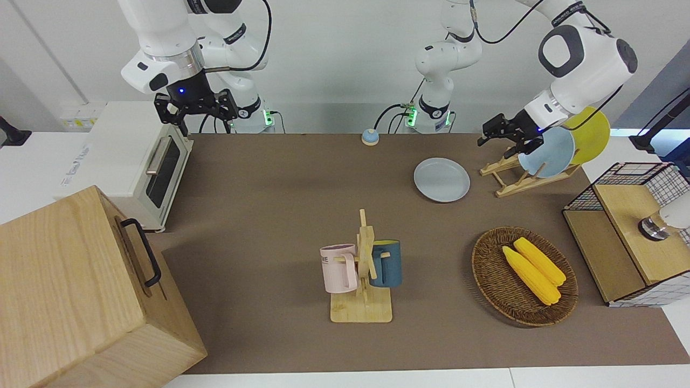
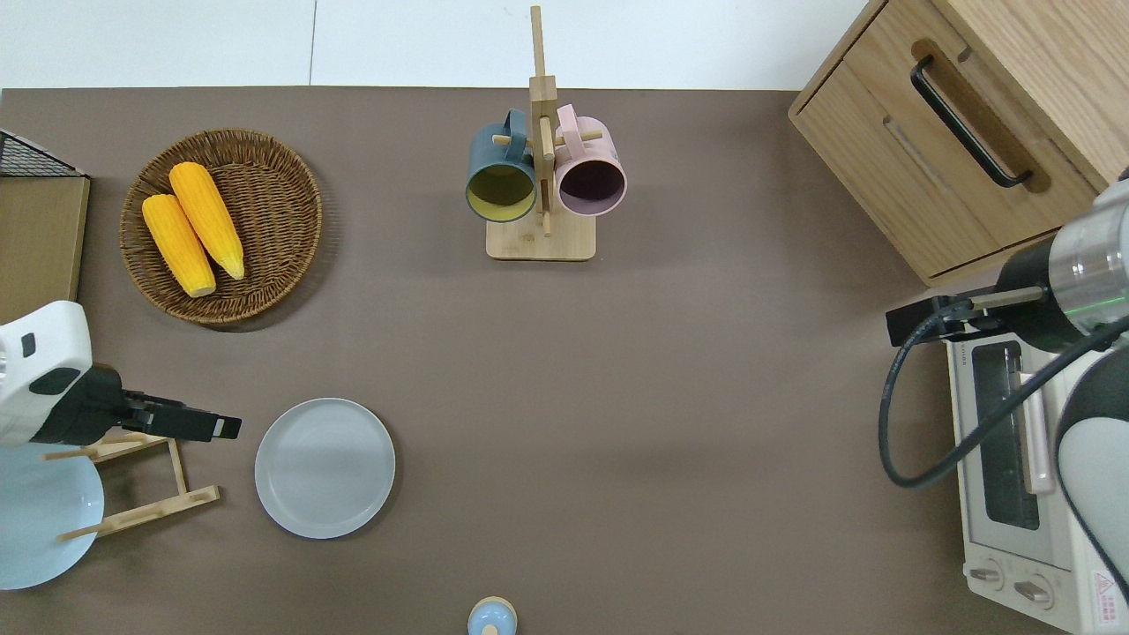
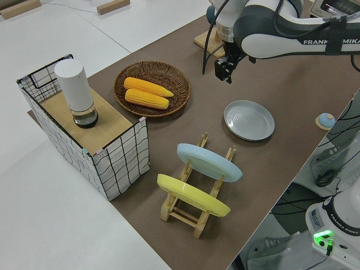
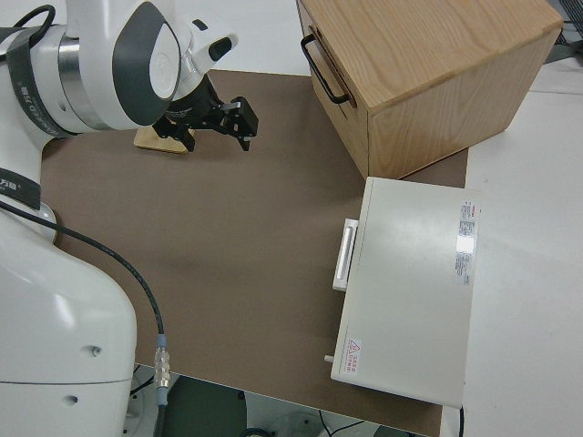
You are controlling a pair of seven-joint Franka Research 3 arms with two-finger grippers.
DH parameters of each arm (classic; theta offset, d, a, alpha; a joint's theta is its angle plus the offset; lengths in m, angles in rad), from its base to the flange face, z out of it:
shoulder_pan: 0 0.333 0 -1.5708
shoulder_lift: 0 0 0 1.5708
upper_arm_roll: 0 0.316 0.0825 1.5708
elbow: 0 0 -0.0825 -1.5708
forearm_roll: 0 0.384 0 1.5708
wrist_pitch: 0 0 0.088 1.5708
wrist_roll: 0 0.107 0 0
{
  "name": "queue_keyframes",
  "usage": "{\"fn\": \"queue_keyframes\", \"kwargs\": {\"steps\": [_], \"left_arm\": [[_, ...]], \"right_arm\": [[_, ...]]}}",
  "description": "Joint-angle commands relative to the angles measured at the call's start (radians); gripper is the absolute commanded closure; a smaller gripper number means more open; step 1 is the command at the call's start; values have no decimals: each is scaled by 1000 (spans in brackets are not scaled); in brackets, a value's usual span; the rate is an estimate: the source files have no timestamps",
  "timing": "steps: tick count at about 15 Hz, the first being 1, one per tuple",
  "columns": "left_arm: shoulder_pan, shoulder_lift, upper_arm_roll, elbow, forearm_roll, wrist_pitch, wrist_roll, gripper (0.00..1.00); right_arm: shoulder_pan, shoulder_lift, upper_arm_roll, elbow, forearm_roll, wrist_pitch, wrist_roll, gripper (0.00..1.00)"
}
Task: Pick gray plate from low plate rack and place it on table with left arm
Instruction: 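Open the left gripper and pull it back from the plate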
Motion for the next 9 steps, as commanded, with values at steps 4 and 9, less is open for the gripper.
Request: {"fn": "queue_keyframes", "kwargs": {"steps": [4,9], "left_arm": [[-14,16,-11,258,133,-108,-196,2],[-14,16,-32,360,251,-126,-239,2]], "right_arm": [[-19,-3,18,9,-2,-14,13,17],[-20,-1,18,9,-2,-14,13,17]]}}
